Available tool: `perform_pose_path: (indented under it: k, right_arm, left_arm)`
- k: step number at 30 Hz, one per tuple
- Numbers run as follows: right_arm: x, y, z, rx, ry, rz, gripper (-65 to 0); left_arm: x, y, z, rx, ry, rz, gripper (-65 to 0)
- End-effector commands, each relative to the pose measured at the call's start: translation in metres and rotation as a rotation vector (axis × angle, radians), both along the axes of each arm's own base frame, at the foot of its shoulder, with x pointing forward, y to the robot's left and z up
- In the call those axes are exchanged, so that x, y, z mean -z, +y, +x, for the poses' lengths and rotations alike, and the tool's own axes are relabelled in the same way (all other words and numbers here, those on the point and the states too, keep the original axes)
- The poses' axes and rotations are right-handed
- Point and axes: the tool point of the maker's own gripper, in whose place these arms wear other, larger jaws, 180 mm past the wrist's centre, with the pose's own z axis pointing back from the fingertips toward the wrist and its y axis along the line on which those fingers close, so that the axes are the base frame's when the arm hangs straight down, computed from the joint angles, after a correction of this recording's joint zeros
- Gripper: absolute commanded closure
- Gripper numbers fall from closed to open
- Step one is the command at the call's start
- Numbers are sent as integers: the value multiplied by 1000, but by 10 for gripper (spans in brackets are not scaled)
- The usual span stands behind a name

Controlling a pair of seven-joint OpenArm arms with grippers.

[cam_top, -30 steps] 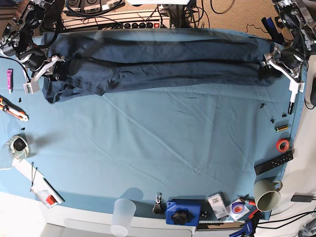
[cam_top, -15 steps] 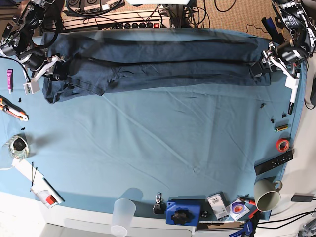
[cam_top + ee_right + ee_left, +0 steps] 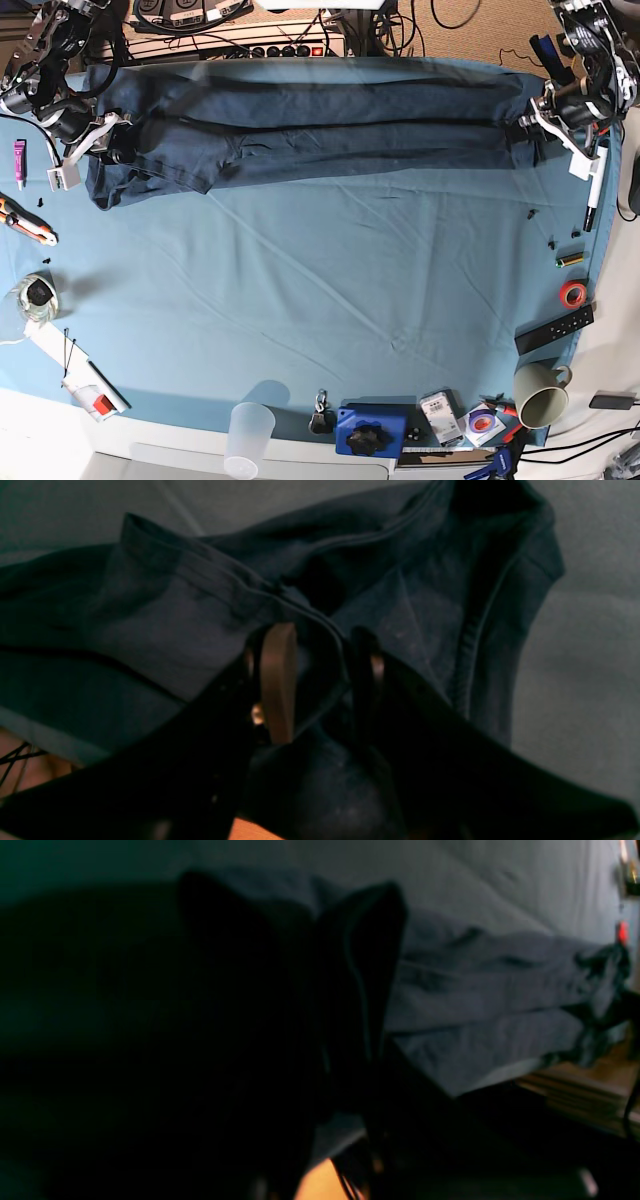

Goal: Fold the T-shirt properly
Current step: 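Release the strip end with the left gripper and move it to the strip's middle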

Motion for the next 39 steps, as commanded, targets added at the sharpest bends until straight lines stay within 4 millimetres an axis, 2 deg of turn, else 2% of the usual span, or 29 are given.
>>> perform_pose_path:
  k: [1,5,8,12,17,22,25,34,39]
  right_arm:
    - [-13,-5,8,-5,-48,-18,-187]
    - [-13,-5,8,-5,-49,-17,-187]
    - [-14,-5,8,-5,-51,-17,-187]
    - [-14,-5,8,-5,-52,-17,-187]
    - [-14,-5,8,-5,-52,-17,-187]
    - [-14,-5,8,-5,-51,-17,-187]
    - [-14,-5,8,-5,-51,-17,-187]
    - [-14,-5,8,-5,-52,-17,-187]
    - [-14,-5,8,-5,-52,-17,-187]
  left_arm:
    - [-22,-2,14,12,-83,14,0]
    - [-47,-19,20,58,-195,49,0]
    - [-52,-38,15,69,-217,24,0]
    - [-55,-84,8,134,-236,-52,0]
    - [-68,-138,24,236,-318,-53,0]
    - [-61,-203,22,373,-308,-50,0]
    - [-61,-233,22,411,-313,-25,0]
    - [-57,-290,12,520,-331,46,0]
    - [-62,-302,18,502,-360,72,0]
